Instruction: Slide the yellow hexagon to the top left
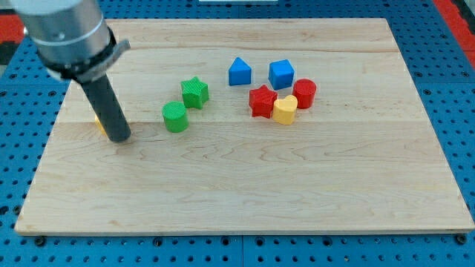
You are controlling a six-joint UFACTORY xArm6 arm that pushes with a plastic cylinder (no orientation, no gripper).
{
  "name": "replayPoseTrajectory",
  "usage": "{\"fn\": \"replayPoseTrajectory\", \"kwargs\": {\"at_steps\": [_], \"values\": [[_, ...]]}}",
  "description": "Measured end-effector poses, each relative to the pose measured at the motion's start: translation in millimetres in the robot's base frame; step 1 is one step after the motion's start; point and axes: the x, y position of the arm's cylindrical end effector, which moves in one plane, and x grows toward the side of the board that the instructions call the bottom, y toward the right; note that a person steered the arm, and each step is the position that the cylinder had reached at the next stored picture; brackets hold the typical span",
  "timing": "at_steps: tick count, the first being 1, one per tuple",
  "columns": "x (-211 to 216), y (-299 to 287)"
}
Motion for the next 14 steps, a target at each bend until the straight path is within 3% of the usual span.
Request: {"fn": "replayPoseTrajectory", "kwargs": {"at_steps": [10, 12, 14], "values": [[17.8, -44.6], [-63.8, -38.4], [-114.1, -30.4]]}}
